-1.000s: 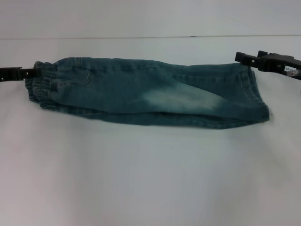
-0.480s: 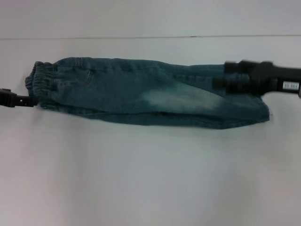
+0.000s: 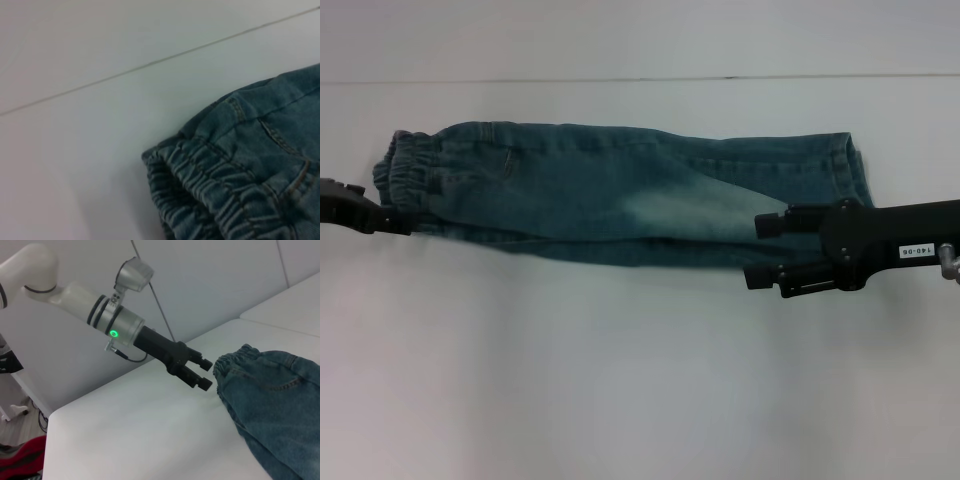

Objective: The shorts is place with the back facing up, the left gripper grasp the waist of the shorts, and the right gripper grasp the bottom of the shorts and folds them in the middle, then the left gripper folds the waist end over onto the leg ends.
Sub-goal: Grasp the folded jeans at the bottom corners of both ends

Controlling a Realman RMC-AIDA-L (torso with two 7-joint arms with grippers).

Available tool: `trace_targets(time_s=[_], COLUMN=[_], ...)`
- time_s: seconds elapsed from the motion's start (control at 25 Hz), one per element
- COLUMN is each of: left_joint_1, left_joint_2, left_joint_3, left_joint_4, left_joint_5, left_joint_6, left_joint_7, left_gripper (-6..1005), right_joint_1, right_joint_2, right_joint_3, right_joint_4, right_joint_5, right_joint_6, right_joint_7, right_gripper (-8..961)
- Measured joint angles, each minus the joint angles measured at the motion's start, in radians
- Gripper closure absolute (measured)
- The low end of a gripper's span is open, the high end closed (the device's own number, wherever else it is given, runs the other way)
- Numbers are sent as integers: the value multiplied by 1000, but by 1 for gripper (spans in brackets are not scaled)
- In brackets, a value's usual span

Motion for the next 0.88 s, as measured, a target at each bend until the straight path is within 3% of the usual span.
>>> trace_targets(time_s=[0.2, 0.44, 0.88], left_joint_1=[-7, -47, -47], left_joint_2=[-9, -8, -10], left_joint_3=[61, 74, 72], left_joint_4=[-32, -108, -96], left_joint_5=[9, 57, 68], left_joint_6=[-97, -166, -121], left_joint_7=[0, 1, 30], left_gripper=[70, 116, 200], right_joint_1=[-1, -1, -2], right_joint_2=[6, 18, 26], right_joint_3=[-2, -4, 1], right_joint_4=[6, 7, 11], right_joint_5=[0, 0, 0], right_joint_6=[2, 8, 30], right_joint_7=[0, 0, 1], right_gripper=[25, 26, 25])
